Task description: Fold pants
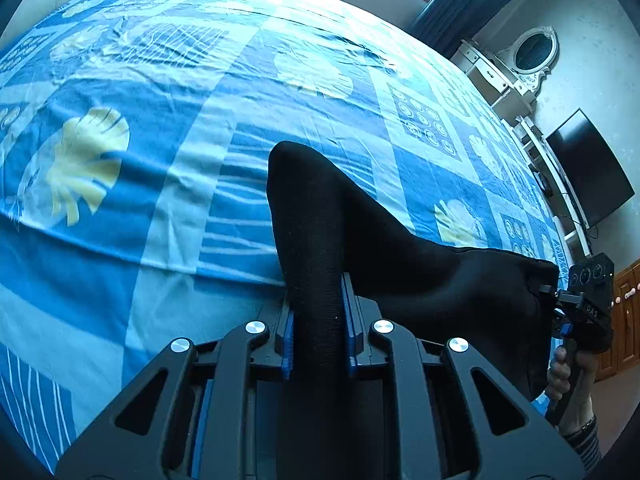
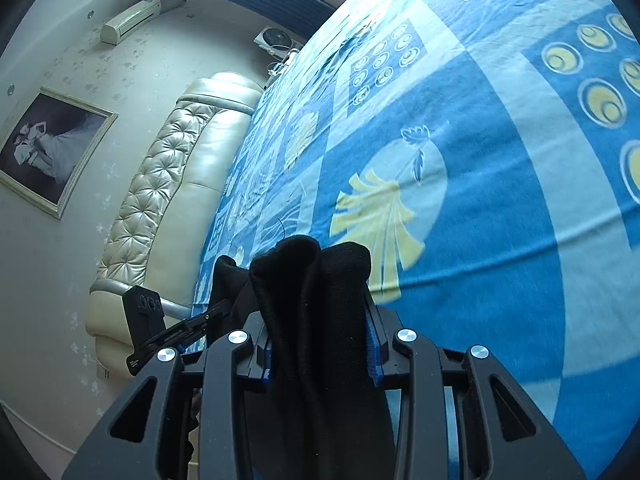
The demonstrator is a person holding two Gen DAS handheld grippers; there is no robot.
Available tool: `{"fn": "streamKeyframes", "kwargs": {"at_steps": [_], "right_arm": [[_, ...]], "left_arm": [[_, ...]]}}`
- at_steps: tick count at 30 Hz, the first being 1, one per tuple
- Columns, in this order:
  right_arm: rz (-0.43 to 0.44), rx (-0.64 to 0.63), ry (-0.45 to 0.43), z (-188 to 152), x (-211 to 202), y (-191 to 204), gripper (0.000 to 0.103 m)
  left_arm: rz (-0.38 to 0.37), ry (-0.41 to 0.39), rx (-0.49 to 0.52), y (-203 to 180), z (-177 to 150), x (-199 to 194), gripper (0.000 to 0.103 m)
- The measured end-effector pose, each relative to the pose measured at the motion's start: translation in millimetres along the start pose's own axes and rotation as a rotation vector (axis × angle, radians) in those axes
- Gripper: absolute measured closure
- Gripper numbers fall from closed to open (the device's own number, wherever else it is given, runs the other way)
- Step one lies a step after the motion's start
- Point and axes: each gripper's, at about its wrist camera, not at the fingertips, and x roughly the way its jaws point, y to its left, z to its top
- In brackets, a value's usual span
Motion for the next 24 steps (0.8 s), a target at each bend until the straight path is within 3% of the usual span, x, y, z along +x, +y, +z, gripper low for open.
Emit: {"fn": "streamKeyframes", "kwargs": {"at_steps": [12,24], "right_arm": [[0.020,0.106,0.012,4.8,20.2,-39.4,0.069],[0.083,0.081,-0.006,1.0,18.0,-48.2,0.071]], "left_arm": [[0.028,0.033,0.005,9.6,18.5,30.6,0.083],[0.019,-0.024,0.024,14.8,9.8,35.8,0.078]]}}
